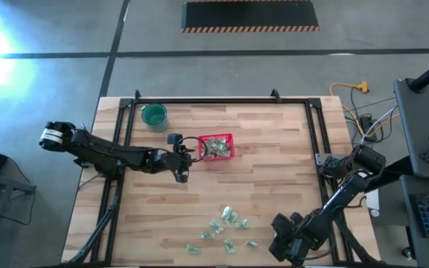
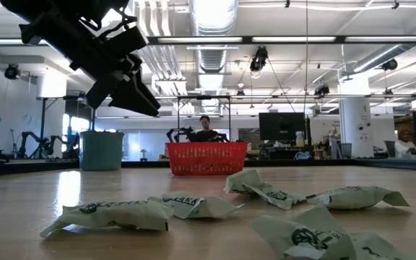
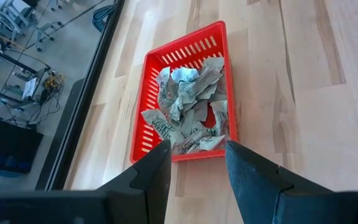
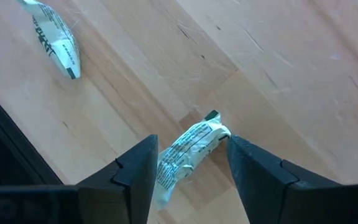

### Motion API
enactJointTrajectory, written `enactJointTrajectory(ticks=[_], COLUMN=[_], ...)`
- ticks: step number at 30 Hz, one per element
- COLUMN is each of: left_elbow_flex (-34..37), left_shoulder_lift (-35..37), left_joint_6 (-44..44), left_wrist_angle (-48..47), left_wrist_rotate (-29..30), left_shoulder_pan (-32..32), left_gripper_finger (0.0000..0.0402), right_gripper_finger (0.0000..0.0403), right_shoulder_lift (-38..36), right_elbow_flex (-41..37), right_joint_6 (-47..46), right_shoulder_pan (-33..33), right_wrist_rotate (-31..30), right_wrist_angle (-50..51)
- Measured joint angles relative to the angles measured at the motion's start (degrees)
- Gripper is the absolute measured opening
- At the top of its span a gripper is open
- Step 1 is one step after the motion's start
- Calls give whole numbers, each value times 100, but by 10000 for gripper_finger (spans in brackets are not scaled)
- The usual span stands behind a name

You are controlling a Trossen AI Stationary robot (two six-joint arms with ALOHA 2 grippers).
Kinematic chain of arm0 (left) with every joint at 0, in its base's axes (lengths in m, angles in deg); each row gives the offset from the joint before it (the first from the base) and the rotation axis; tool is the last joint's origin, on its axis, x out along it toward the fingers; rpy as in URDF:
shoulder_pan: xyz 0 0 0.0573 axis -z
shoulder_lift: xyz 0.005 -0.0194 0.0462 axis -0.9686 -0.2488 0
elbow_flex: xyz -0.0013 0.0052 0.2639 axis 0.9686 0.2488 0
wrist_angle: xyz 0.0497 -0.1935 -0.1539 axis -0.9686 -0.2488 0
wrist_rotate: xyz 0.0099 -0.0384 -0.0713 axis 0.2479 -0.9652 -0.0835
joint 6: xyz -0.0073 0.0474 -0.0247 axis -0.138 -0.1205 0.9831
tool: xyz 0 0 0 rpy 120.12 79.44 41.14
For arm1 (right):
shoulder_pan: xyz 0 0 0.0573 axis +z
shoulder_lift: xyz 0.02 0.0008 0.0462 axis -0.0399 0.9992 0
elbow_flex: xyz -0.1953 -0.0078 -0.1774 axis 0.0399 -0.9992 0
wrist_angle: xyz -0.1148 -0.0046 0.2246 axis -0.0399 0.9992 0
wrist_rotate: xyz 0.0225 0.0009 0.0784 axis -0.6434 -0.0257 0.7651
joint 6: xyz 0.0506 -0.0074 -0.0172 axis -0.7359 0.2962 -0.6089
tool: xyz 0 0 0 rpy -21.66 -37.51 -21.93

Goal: Pick and place items into bin
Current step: Put the stevia packet into the red bin

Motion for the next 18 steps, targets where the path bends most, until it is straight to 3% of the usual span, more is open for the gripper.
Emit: enactJointTrajectory(ticks=[6, 18], left_elbow_flex=[2, 4], left_shoulder_lift=[0, 0], left_joint_6=[0, -2], left_wrist_angle=[2, 0], left_wrist_rotate=[2, 2], left_shoulder_pan=[0, 0], left_gripper_finger=[137, 137], right_gripper_finger=[165, 38], right_shoulder_lift=[17, 35], right_elbow_flex=[13, 13], right_joint_6=[219, 1096], right_shoulder_pan=[-4, -38], right_wrist_rotate=[97, 27], right_wrist_angle=[23, 7])
